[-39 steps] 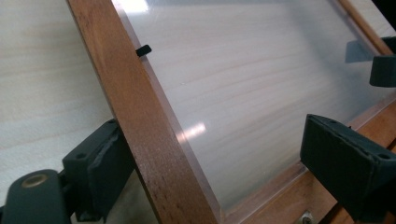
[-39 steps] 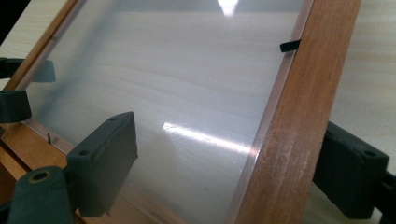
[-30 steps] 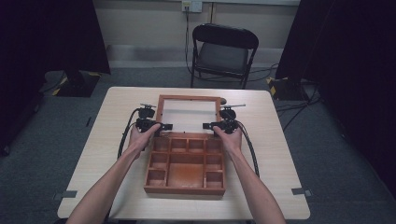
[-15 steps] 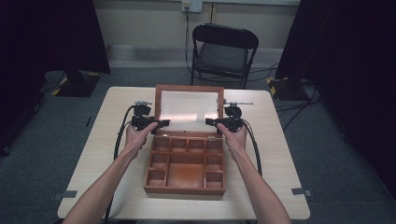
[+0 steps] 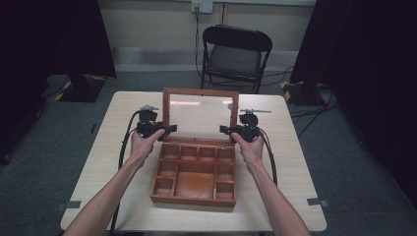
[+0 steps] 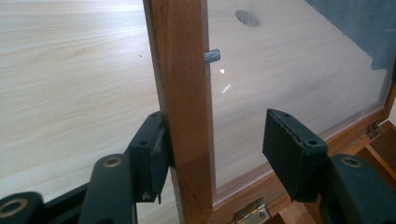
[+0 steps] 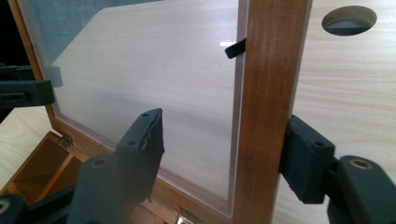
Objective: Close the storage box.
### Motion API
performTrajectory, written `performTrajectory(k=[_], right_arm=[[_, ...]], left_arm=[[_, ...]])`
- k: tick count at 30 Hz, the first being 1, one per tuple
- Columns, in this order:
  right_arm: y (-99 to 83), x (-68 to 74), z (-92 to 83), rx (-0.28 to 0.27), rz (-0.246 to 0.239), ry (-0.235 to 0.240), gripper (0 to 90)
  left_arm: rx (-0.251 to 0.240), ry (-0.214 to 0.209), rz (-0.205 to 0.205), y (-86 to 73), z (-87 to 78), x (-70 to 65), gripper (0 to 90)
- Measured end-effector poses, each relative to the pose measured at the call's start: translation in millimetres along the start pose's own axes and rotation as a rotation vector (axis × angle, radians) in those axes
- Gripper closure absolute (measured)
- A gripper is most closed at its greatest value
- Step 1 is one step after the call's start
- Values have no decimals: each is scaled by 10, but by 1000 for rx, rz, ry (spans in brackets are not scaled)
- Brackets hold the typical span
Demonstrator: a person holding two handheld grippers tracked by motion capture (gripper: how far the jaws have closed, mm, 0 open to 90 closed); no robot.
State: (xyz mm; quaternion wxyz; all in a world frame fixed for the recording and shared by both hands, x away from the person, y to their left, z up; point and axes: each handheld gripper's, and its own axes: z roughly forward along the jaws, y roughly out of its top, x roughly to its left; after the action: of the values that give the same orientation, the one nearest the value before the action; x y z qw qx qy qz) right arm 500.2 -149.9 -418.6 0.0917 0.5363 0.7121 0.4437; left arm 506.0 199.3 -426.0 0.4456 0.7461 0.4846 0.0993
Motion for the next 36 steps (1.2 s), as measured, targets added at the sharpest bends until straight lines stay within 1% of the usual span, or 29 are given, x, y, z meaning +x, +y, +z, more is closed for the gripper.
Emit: performTrajectory(k=[4,6,7,12,14,18,20,22,23,25,27,32,33,34,36], right_arm=[[7,11,-2,-3,-6,-16,400],[13,11,-3,-15,-3,-13,399],[22,27,2,-25,-16,-19,390],[64,41,-6,-40,-15,-9,396],[71,49,-9,-43,-20,-7,395],[85,63,-12,-50,-12,6,387],[76,77,-10,-50,-21,19,376],[73,84,-14,-48,-25,20,373],[71,88,-22,-48,-27,26,371],[68,92,-51,-40,-21,48,360],[46,100,-93,-38,-22,68,349],[17,114,-115,-34,-27,72,332],[4,121,-123,-32,-39,74,323],[4,121,-123,-32,-39,74,323],[-5,130,-139,-31,-47,77,317]], left_arm=[[-6,2,2,2,-17,1,439],[-15,1,-1,7,-31,11,463],[-13,0,0,13,-42,16,474],[-30,11,16,43,-85,20,496],[-29,8,20,43,-98,23,497],[-31,8,25,32,-137,20,497],[-30,1,31,17,-162,25,498],[-34,-2,35,1,-191,27,497],[-34,-9,39,-4,-207,24,496],[-39,-7,55,-23,-237,-1,493],[-38,-17,59,-36,-263,-11,488],[-48,-25,68,-73,-316,-39,488],[-53,-25,76,-82,-323,-46,488],[-52,-25,81,-88,-336,-54,488],[-58,-28,82,-102,-356,-64,478]])
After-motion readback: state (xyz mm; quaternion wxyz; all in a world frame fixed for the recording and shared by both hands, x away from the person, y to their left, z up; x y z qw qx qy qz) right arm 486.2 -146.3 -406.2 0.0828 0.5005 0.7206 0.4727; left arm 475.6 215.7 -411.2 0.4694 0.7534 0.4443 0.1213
